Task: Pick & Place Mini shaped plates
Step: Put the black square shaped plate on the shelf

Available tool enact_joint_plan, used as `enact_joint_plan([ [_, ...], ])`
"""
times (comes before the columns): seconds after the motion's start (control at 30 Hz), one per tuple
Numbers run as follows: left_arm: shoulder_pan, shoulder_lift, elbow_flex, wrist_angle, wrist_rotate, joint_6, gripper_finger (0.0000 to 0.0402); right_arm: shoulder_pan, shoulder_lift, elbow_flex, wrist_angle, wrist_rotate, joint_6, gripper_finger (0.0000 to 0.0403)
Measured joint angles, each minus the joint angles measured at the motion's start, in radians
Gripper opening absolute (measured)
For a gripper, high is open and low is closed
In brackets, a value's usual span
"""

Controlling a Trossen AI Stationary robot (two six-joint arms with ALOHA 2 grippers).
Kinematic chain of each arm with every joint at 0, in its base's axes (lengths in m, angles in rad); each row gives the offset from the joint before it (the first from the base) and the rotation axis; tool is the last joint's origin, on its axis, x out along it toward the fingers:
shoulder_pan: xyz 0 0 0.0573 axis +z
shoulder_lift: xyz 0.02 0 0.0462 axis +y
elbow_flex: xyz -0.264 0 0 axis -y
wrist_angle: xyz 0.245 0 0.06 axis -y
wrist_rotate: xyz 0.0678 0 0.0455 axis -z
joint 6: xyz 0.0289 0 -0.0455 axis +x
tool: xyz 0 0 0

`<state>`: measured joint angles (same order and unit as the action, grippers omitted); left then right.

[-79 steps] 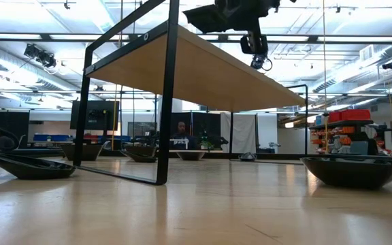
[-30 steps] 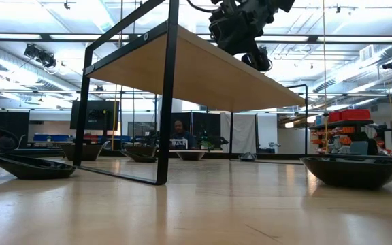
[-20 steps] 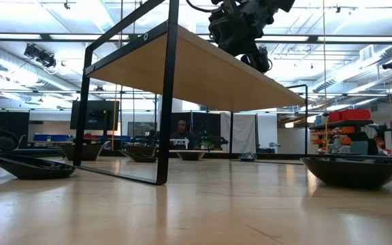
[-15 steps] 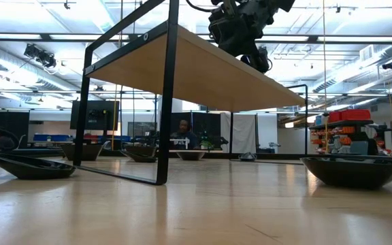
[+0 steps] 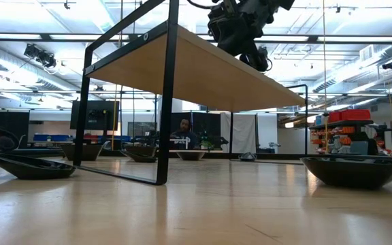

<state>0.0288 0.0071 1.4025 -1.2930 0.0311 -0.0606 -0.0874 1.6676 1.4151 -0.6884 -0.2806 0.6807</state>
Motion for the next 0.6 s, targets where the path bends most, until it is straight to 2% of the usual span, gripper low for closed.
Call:
enact_joint_plan([
  [0.6, 0.0, 0.0, 0.0, 0.0, 0.0, 0.0, 0.0025, 0.006, 0.004, 0.15, -0.186, -0.027, -0.004, 0.0],
])
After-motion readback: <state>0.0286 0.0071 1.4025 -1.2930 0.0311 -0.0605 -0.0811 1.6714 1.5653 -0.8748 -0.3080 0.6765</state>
